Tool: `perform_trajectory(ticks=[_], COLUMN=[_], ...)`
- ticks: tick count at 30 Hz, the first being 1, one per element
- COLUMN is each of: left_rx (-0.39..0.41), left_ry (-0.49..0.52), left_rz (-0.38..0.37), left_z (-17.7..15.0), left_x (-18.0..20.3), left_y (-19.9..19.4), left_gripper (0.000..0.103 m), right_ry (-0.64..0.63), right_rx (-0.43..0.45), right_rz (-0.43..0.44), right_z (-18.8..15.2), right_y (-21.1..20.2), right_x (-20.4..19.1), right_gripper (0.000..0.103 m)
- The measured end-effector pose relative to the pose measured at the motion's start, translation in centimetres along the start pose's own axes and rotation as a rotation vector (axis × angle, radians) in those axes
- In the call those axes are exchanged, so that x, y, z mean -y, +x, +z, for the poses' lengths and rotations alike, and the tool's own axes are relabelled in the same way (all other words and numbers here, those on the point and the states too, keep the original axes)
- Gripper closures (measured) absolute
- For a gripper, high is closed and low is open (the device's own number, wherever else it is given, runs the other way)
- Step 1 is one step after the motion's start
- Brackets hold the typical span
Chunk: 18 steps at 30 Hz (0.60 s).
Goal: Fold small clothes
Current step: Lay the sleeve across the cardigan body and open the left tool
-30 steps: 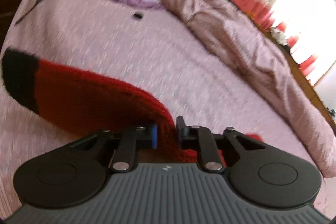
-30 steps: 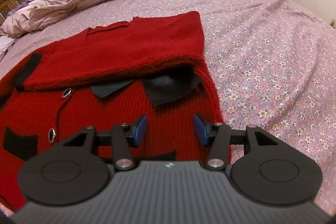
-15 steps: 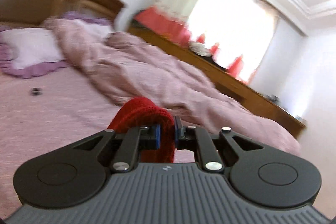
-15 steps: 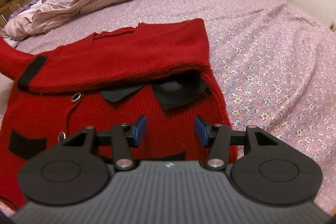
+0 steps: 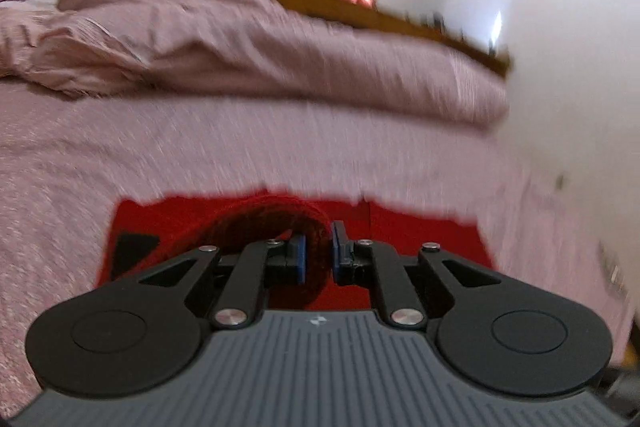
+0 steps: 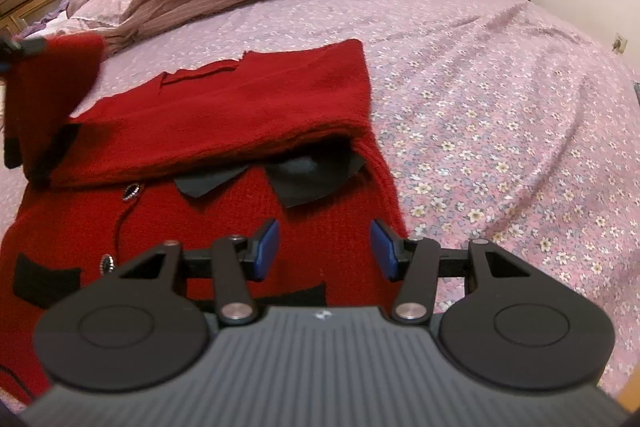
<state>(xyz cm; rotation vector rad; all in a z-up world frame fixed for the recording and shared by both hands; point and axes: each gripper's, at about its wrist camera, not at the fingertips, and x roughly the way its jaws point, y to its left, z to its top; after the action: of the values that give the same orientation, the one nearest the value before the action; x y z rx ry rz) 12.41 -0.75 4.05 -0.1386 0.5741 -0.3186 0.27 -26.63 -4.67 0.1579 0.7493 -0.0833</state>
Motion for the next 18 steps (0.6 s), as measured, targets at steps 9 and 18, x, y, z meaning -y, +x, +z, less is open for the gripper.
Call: perform_trajectory(ticks=[9,18], left_rx=[-0.178,-0.223], left_ry=[0.142,0.141], left_rz=[0.046,0.111], left_z=[-3.7,-4.9], left_x=[2.1,0.2], left_y=[3.8,0.0], left_gripper=[0.072,0.025], right_ry=[0.018,0.015], right_rx=[-0.012,-0.019], right_rz=[0.011,0.011], right_z=[-0.4,-0.6], right_y=[0.5,0.8], right_x=[0.6,0.4], right_gripper=[0.051,0.051])
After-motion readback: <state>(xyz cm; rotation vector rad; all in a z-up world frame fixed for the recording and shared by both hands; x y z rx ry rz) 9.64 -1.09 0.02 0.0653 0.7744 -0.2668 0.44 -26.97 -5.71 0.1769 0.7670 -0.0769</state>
